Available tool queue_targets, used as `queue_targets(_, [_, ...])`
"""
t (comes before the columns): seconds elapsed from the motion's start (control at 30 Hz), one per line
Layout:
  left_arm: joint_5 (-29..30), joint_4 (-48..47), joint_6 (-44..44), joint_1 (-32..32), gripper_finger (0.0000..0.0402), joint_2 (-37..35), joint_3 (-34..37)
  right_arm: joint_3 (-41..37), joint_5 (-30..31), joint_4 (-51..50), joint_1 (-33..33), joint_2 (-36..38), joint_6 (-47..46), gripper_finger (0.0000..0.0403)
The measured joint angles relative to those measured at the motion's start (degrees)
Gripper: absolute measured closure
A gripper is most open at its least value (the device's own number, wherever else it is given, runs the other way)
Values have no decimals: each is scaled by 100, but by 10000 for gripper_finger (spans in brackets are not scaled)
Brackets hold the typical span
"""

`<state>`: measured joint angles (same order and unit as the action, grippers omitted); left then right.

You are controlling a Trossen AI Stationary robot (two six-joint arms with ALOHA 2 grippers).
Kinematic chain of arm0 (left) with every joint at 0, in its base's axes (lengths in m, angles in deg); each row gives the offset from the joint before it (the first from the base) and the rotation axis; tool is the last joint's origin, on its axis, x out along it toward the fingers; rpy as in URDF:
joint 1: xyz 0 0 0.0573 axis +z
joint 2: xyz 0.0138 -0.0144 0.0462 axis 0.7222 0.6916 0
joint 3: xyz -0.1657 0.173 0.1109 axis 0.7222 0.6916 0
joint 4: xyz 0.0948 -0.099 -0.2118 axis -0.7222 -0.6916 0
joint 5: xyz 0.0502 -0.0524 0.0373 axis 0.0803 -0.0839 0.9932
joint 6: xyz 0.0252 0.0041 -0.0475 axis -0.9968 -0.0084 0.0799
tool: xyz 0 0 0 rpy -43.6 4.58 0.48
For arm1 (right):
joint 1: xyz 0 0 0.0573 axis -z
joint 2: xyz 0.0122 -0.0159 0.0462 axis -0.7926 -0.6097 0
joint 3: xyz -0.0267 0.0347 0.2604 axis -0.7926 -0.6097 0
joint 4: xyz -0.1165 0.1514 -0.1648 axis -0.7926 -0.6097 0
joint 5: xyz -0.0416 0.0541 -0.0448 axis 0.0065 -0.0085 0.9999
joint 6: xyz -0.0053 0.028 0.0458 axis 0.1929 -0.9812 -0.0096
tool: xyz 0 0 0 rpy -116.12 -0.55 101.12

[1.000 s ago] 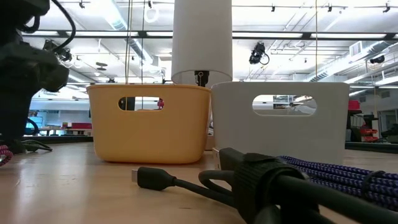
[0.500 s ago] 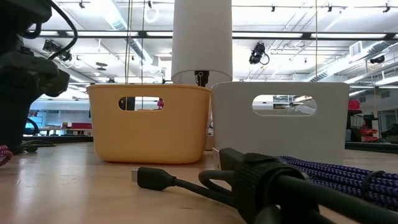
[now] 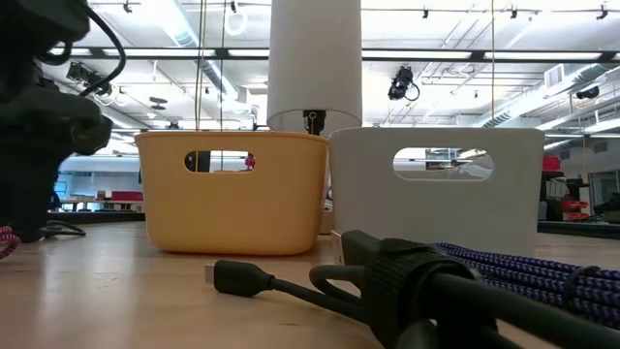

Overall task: Pick & Place USB Port
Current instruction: Put the black charger cable into the yellow bin

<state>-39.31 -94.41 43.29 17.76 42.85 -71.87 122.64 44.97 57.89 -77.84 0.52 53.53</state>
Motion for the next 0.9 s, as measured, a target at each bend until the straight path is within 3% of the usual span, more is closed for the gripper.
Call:
queue_targets(0.2, [194, 249, -390, 10, 229, 453, -26, 0, 0, -36, 0, 0, -25, 285])
queue_targets(0.27, [161, 175, -399, 10, 264, 532, -30, 0, 0, -61, 0, 0, -33, 285])
queue_targets(0.4, [44, -22, -561, 1, 375, 458, -13, 0, 2, -92, 0, 0, -38, 285])
queue_targets(0.63, [245, 145, -923, -5, 392, 25, 20, 0, 2, -129, 0, 0, -37, 285])
queue_targets(0.77, [726, 212, -1231, -119, 392, -343, -282, 0, 2, -153, 0, 0, -38, 285])
queue_targets(0.9, [1329, 883, -1976, -350, 392, -539, -838, 0, 3, -157, 0, -2, -37, 285])
